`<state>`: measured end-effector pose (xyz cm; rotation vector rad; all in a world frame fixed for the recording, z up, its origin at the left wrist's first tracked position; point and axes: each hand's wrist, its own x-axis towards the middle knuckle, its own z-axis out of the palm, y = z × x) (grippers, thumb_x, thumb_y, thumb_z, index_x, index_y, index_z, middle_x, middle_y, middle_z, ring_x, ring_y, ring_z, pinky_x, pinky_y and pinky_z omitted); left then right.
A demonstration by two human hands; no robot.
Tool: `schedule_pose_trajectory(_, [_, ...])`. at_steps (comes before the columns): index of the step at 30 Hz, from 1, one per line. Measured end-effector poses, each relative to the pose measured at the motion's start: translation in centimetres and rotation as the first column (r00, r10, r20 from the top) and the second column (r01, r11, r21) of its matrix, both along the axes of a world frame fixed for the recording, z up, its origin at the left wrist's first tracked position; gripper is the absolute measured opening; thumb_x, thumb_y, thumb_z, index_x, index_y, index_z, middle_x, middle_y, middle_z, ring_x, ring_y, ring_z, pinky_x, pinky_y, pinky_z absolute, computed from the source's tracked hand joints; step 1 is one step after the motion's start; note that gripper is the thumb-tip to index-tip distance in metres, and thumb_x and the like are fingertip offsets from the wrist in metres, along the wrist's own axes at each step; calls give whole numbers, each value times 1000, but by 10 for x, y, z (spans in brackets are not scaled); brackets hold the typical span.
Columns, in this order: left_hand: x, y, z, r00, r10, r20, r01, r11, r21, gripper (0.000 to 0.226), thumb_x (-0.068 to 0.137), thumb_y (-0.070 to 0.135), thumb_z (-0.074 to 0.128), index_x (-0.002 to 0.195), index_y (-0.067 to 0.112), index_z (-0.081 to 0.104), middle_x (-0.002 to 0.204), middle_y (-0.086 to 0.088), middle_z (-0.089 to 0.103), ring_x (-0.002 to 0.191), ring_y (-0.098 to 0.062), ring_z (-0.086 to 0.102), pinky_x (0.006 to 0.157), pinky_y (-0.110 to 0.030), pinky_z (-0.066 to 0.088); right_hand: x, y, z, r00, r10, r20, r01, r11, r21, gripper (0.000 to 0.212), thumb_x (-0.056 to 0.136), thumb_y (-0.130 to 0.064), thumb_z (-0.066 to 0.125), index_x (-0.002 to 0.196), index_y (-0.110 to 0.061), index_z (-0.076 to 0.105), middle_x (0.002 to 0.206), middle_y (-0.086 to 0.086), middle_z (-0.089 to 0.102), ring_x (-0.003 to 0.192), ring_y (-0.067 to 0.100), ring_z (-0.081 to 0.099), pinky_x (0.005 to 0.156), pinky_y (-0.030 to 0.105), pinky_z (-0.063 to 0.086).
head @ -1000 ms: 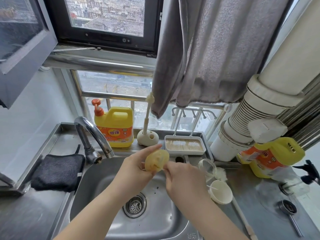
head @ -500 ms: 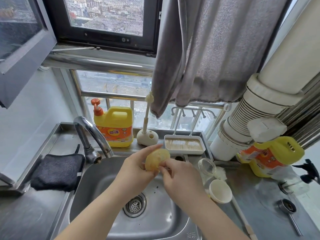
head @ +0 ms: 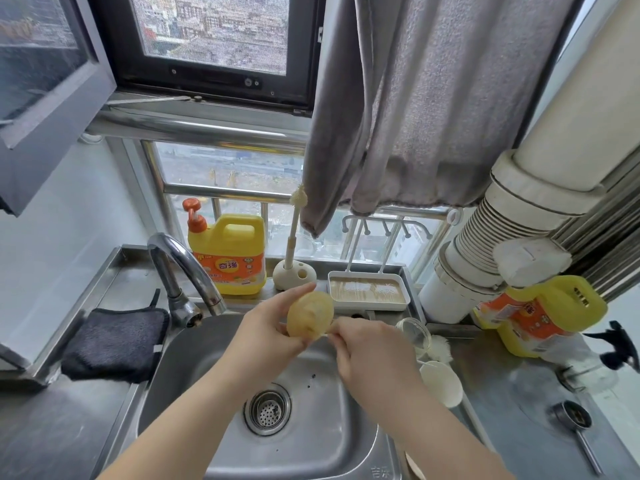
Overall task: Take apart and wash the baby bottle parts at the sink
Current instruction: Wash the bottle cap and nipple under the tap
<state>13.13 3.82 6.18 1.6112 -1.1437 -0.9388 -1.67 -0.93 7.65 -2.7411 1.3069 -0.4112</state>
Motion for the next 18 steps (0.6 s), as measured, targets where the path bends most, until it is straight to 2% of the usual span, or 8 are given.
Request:
schedule_pose_trajectory(1, [-1,0,0,1000,-15,-10,15,1000,1,71,73,-5,70,123,44,57,104,9,70,71,-4,68,66,-20,52,-2,-4,-1,1000,-16,6,16,1000,2,17,94,-27,46,98,-24,62,91,-3,67,88,23,63,61,30,33])
schedule_pose_trajectory(2, [-4,0,1,999,-31,-18,31,1000,-1,71,73,-7,69,123,43,57,103,7,71,70,-5,68,67,-23,53,-1,-5,1,999,-18,34,18,1000,5,18,95,-27,45,97,-23,62,90,-2,67,87,24,63,61,30,31])
schedule_pose_trajectory(4, [-8,0,1,999,-40,-16,39,999,-16,71,73,-8,68,120,44,57,102,7,71,72,-6,69,71,-26,54,7,0,6,997,-24,69,27,999,-34,8,81,-20,58,77,-23,64,66,-3,64,63,21,62,50,26,29])
schedule_pose_trajectory(6, [-7,0,2,999,-33,-2,33,999,-26,71,73,-7,68,119,46,57,103,8,71,76,-7,70,71,-24,55,7,4,0,995,20,94,-11,996,-93,5,63,-22,63,59,-25,61,49,-6,56,43,15,54,38,21,28])
schedule_pose_trajectory(10, [2,3,2,999,12,44,-12,1000,-9,70,73,-2,68,120,48,57,105,14,67,78,-7,69,71,-23,56,-11,-1,-7,995,36,90,-25,992,-121,7,67,-25,62,61,-28,61,51,-11,58,43,14,55,37,20,36])
schedule_pose_trajectory(14, [1,3,3,998,19,63,-18,1000,-6,64,79,-3,58,123,44,57,111,19,61,89,2,61,64,-9,47,-19,-12,4,997,7,74,6,984,-179,16,60,-18,75,60,-26,61,50,-7,57,43,18,54,36,22,37])
schedule_pose_trajectory(16, [1,1,3,998,11,59,-12,1000,5,65,79,-3,57,124,43,57,113,17,61,88,2,62,65,-13,51,-15,-15,8,1000,21,-15,-24,971,-240,31,45,-9,83,55,-22,57,47,-4,51,42,21,50,38,20,31])
schedule_pose_trajectory(18, [1,-1,3,998,11,59,-12,1000,24,65,76,-2,59,123,43,58,110,13,64,83,-7,66,70,-27,57,-12,-14,13,996,49,-74,-70,944,-324,37,32,-1,78,50,-20,52,47,-4,45,43,20,46,42,19,21])
